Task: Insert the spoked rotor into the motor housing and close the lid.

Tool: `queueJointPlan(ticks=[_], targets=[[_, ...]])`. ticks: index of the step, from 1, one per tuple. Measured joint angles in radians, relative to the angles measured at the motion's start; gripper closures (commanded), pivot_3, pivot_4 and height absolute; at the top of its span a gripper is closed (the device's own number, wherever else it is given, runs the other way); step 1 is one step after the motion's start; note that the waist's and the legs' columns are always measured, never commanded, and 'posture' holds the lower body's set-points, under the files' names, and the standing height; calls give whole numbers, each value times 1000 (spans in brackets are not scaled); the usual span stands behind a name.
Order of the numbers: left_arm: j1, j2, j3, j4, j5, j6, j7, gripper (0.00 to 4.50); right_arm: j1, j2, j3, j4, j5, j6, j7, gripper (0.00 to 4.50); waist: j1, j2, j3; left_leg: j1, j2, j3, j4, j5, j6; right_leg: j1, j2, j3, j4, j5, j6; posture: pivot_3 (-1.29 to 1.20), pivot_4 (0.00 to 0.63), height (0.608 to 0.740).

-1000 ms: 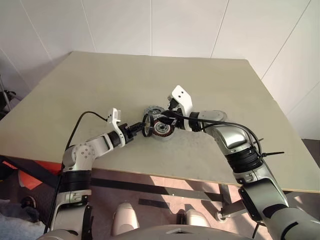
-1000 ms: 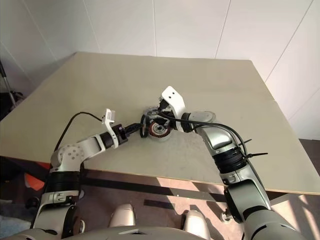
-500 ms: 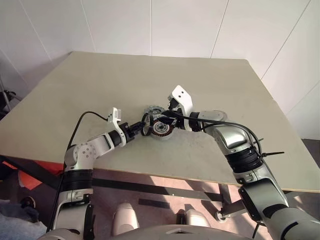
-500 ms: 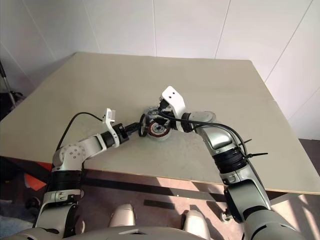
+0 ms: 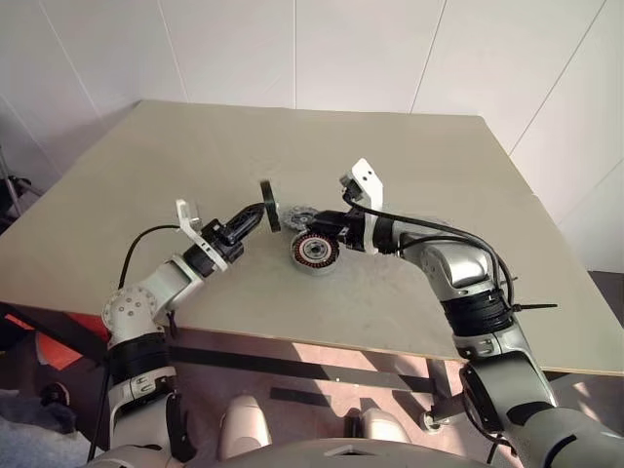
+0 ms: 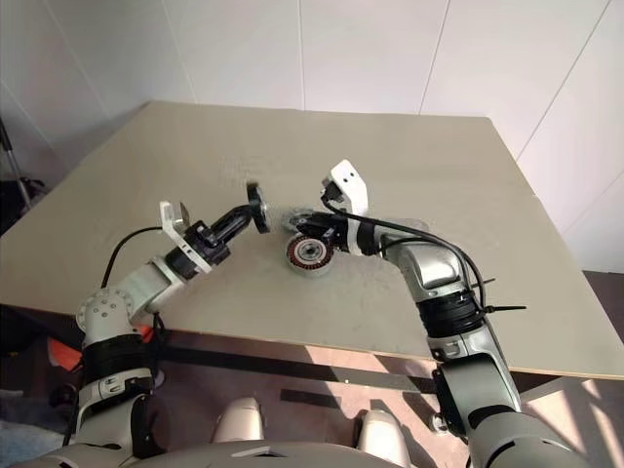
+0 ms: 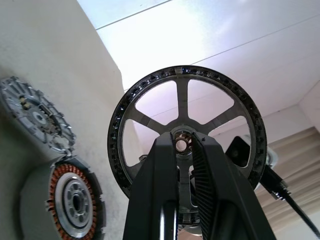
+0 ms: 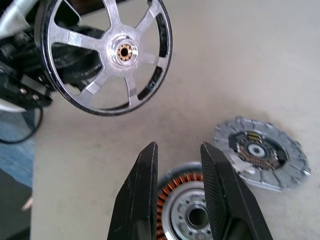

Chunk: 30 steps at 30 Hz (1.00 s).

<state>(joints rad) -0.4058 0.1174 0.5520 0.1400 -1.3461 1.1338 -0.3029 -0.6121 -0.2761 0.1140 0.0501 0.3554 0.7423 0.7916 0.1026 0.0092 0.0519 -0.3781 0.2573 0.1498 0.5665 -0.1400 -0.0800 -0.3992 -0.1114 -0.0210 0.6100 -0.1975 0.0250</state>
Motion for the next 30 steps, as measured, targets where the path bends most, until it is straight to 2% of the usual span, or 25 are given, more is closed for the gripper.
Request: queueJointPlan(ticks=[5,12,21,30], targets=[[-10,-17,16,89,-78,-13,7,4364,-12,31,-76,12,93,17,11,3017,1,0,0,0,0,0,1,0,0,1,0,0,0,0,0,0,0,740],[-12,-54,0,211,-80,-36,-27,4364,-42,51,-135,12,193,42,11,3017,3,0,0,0,0,0,-1,0,0,1,0,0,-1,0,0,0,0,740],[-57,-104,-23,215,-103,-30,-41,4364,-49,77,-135,60,196,38,-4,3017,3,0,0,0,0,0,-1,1,-1,1,0,0,-1,0,0,0,0,740],[-64,-97,-34,206,-132,-23,-40,4364,-72,103,-131,84,197,26,-9,3017,3,0,0,0,0,0,-1,1,-2,1,0,-1,-2,0,0,0,0,740]])
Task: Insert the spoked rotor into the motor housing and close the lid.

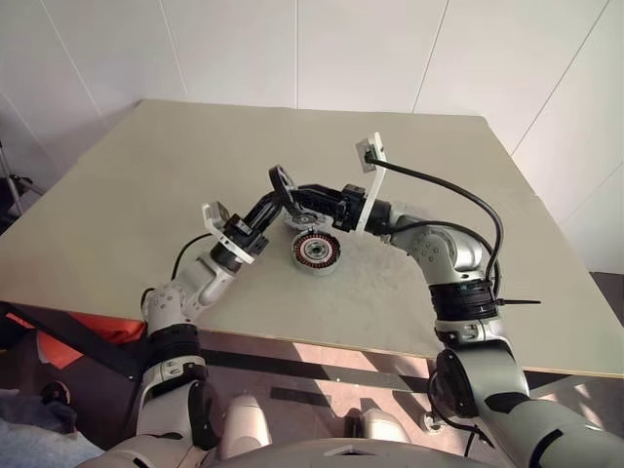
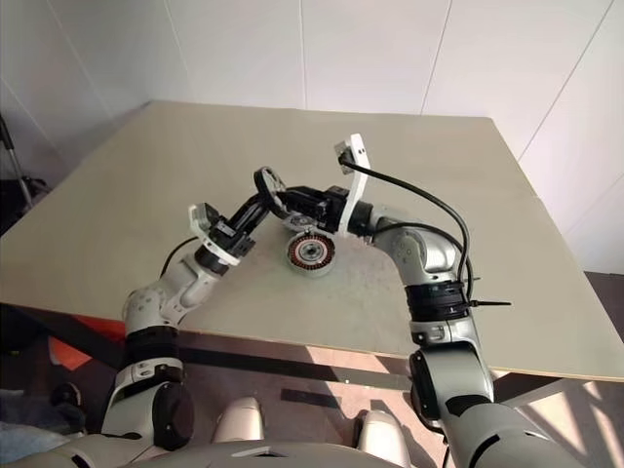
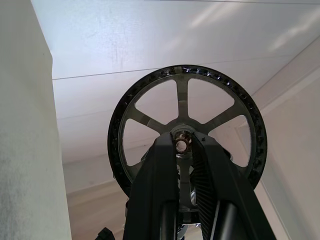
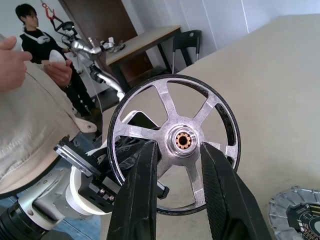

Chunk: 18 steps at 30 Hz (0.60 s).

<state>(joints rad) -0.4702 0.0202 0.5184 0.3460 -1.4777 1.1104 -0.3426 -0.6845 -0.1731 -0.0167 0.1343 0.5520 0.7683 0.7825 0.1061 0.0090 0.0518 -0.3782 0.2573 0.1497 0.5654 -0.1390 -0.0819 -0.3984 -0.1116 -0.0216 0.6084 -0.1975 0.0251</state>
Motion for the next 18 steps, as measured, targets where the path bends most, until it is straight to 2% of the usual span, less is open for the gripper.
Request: queueJointPlan(ticks=[18], targets=[[-1,10,-2,-1,5,-13,-1,4364,-30,18,-7,50,2,3,-11,3017,0,0,0,0,0,0,0,0,0,0,0,0,0,0,0,0,0,740]])
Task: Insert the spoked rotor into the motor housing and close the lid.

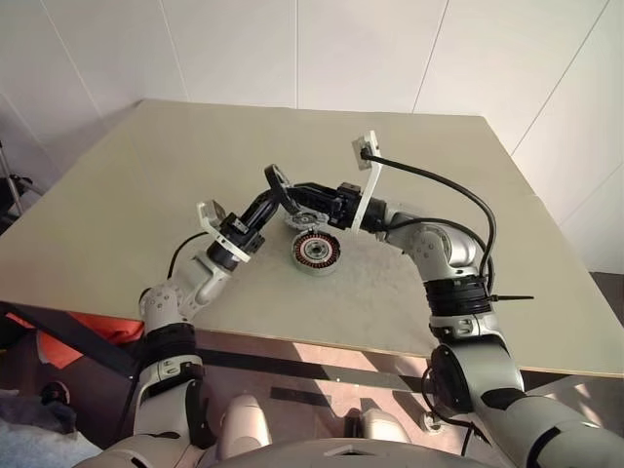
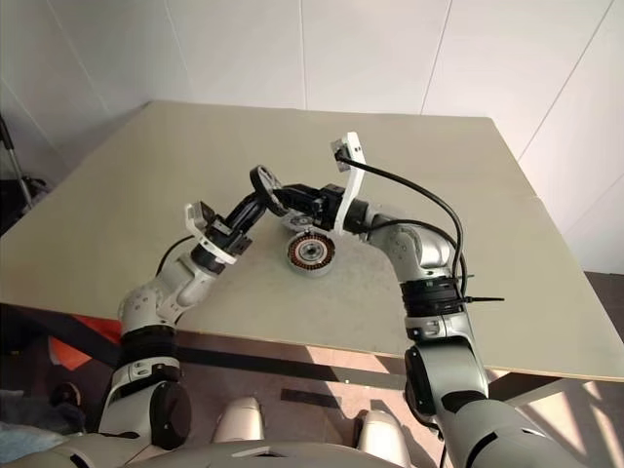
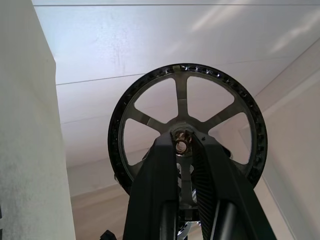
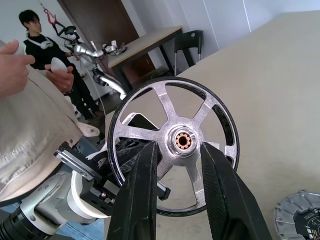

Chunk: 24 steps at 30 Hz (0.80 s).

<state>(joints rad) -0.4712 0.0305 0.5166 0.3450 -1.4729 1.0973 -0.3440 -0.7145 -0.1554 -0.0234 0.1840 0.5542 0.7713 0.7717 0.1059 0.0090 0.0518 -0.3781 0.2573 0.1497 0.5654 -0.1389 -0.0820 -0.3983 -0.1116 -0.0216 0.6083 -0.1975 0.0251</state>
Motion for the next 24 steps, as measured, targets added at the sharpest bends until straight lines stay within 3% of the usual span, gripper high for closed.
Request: queueJointPlan(ticks=[24], targets=[[16,8,-75,-39,9,23,-1,4364,-60,-29,-21,117,-17,-47,-58,3017,3,0,0,0,0,0,0,0,0,0,0,0,0,0,0,0,0,740]])
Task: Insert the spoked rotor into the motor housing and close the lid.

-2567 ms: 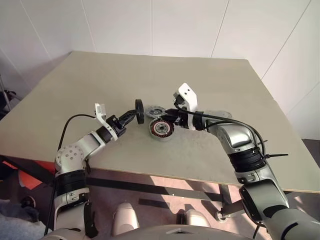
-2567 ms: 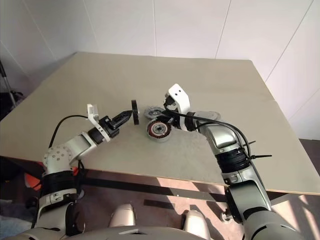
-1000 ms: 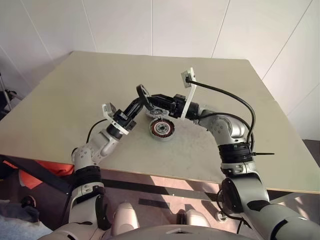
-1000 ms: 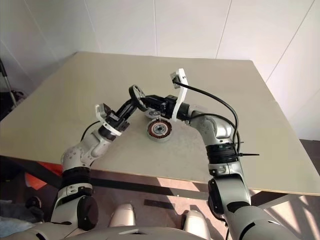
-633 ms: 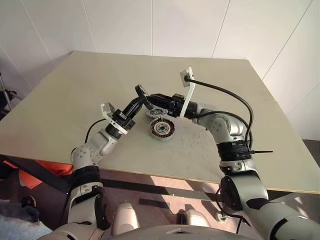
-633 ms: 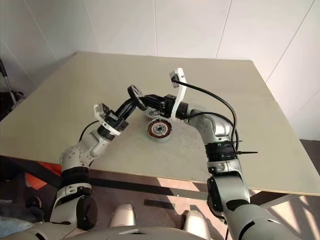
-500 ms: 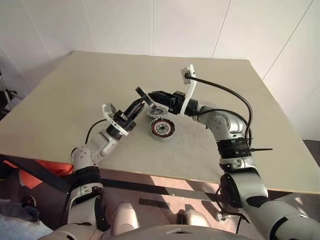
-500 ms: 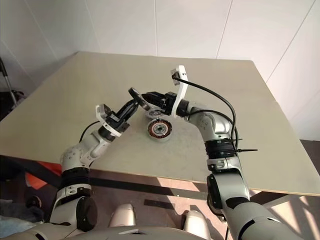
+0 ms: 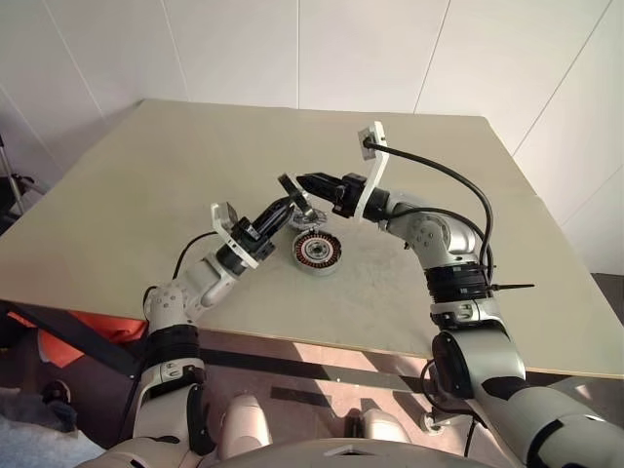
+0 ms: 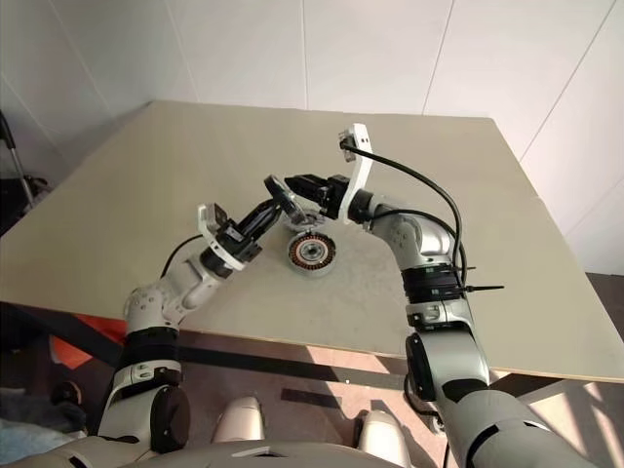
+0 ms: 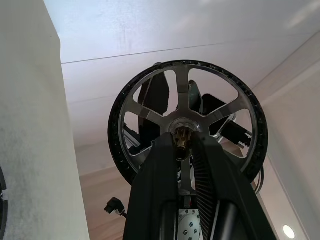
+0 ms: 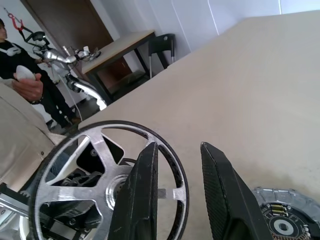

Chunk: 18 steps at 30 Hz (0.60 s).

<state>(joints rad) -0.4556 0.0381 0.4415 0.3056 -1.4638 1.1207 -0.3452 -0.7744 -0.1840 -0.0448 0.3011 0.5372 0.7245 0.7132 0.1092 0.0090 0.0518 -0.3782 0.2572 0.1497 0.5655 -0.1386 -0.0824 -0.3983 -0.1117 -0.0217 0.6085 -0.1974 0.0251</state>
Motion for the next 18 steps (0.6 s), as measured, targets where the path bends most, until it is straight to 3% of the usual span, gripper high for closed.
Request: queueJointPlan(ticks=[7,18], targets=[[-8,9,3,0,0,-10,-15,4364,3,-4,-15,0,7,28,-12,3017,0,0,0,0,0,0,0,0,0,0,0,0,0,0,0,0,0,740],[-14,17,2,2,2,-21,-34,4364,-19,19,-209,1,198,177,-65,3017,0,0,0,0,0,0,0,0,0,0,0,0,0,0,0,0,0,740]])
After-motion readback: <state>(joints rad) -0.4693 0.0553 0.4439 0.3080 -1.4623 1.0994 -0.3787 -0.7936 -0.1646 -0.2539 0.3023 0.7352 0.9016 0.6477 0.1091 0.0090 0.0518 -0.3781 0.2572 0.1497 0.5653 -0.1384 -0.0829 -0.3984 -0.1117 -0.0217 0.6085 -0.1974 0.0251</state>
